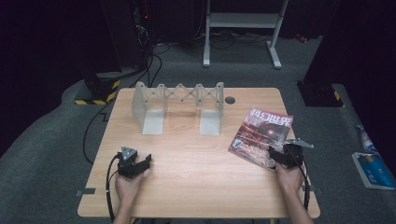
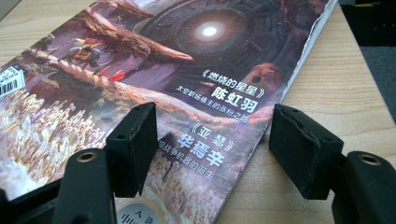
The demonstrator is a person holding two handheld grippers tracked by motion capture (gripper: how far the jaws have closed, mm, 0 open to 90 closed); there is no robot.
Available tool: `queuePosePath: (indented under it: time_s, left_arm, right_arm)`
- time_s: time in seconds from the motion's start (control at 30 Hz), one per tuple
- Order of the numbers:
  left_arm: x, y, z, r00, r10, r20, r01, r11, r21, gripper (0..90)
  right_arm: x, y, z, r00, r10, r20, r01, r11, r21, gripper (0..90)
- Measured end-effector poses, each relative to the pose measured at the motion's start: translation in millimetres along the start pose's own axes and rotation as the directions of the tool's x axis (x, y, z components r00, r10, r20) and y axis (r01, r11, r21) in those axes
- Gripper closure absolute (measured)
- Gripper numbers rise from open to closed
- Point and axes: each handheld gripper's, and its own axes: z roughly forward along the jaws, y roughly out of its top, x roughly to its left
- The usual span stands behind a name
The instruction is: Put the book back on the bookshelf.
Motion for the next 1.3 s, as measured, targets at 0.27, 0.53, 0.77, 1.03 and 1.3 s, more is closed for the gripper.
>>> queuePosePath:
  time_s: [0.27, 0.53, 0.77, 1.03, 1.3]
  left_arm:
    - [0.0, 0.0, 0.0, 1.0, -0.001, -0.001, 0.001, 1.0, 0.0, 35.2]
    - [-0.1, 0.0, 0.0, 1.0, -0.001, -0.002, 0.001, 1.0, 0.0, 35.2]
    - [-0.1, -0.1, 0.0, 1.0, -0.002, -0.001, 0.002, 1.0, 0.0, 35.1]
    - [-0.1, -0.1, 0.0, 1.0, -0.002, -0.001, 0.002, 1.0, 0.0, 35.1]
    - [-0.1, -0.1, 0.0, 1.0, 0.0, -0.002, 0.0, 1.0, 0.0, 35.1]
  right_arm:
    - [2.5, -4.2, -1.7, 0.9981, -0.061, 0.01, 0.062, 0.998, -0.028, 34.0]
    - [6.1, -9.8, -7.4, 0.9951, -0.099, 0.004, 0.099, 0.994, -0.034, 34.9]
    - [12.5, -17.6, -15.3, 0.9919, -0.126, -0.014, 0.126, 0.991, -0.036, 35.0]
    - [18.7, -26.8, -24.2, 0.9869, -0.159, -0.028, 0.157, 0.987, -0.042, 35.3]
    - [24.5, -34.6, -32.4, 0.98, -0.195, -0.042, 0.193, 0.98, -0.046, 35.7]
